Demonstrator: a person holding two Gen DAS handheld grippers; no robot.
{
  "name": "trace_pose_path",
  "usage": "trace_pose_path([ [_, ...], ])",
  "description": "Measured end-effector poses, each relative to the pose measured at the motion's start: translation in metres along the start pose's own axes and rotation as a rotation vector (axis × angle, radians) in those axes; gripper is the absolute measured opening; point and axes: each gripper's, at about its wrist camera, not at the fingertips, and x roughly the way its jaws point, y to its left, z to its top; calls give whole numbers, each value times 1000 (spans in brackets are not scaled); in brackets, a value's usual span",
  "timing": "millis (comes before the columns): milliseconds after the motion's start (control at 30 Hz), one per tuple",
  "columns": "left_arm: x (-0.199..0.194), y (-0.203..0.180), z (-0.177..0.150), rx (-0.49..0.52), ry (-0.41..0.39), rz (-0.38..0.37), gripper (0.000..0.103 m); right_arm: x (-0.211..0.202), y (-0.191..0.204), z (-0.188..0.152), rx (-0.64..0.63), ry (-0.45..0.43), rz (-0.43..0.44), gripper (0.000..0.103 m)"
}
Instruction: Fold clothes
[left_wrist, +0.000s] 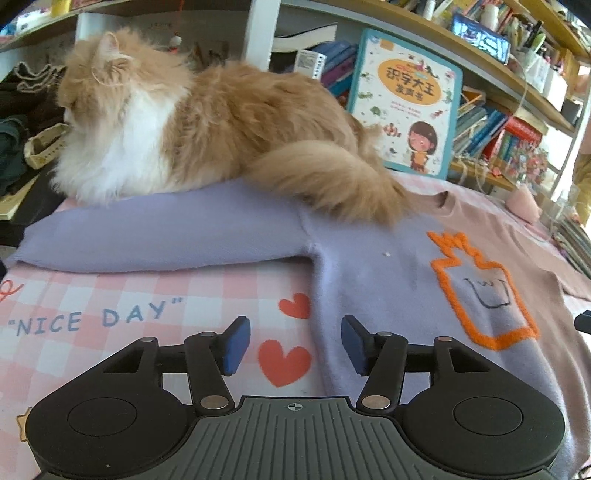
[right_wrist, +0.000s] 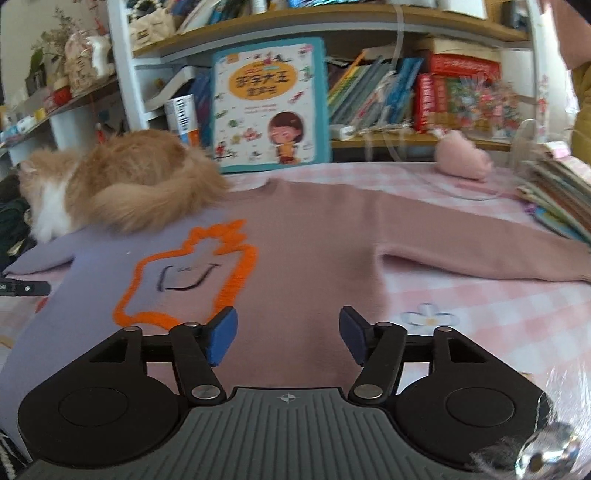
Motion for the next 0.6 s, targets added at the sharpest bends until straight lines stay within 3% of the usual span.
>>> trace_pose_path([
  [67, 0, 0, 0, 0, -3, 11, 66, 7, 10, 0, -33, 5, 8, 68],
  [233, -1, 1, 0, 21, -12, 51, 74, 18, 24, 1, -89, 7, 6, 74],
  [600, -7, 16, 1, 12, -38, 131, 75, 39, 44, -3, -172, 30, 7, 77],
])
